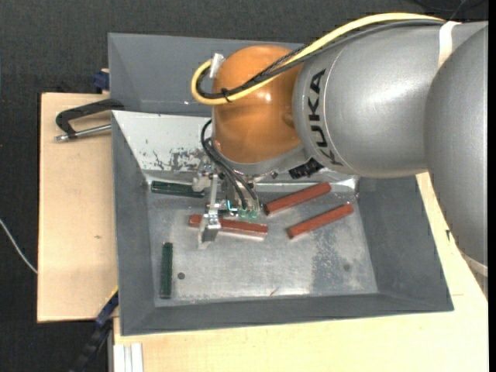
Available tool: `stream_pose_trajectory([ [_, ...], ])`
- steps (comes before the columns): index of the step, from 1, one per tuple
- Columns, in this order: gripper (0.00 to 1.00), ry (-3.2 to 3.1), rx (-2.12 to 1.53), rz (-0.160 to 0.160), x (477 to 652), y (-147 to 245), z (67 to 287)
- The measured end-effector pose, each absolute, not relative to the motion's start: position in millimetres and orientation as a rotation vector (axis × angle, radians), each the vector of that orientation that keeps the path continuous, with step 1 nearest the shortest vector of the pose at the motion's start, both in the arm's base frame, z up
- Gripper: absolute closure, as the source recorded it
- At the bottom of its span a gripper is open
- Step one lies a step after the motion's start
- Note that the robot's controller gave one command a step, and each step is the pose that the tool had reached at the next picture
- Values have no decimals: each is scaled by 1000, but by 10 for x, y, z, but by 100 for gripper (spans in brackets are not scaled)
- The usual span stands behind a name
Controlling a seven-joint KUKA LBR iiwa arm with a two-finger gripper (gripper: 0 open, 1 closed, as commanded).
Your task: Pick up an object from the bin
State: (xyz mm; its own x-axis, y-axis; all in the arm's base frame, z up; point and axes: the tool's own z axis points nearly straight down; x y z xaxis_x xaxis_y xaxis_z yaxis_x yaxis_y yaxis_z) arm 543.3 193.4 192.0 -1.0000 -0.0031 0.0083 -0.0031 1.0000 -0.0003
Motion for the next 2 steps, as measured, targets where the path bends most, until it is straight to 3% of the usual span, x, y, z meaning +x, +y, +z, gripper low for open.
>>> stream_pose_trajectory([
  [1,0,-3142,1,-2,5454,1923,1968],
  [2,0,-3146,32,-4,5657,1559,1300],
])
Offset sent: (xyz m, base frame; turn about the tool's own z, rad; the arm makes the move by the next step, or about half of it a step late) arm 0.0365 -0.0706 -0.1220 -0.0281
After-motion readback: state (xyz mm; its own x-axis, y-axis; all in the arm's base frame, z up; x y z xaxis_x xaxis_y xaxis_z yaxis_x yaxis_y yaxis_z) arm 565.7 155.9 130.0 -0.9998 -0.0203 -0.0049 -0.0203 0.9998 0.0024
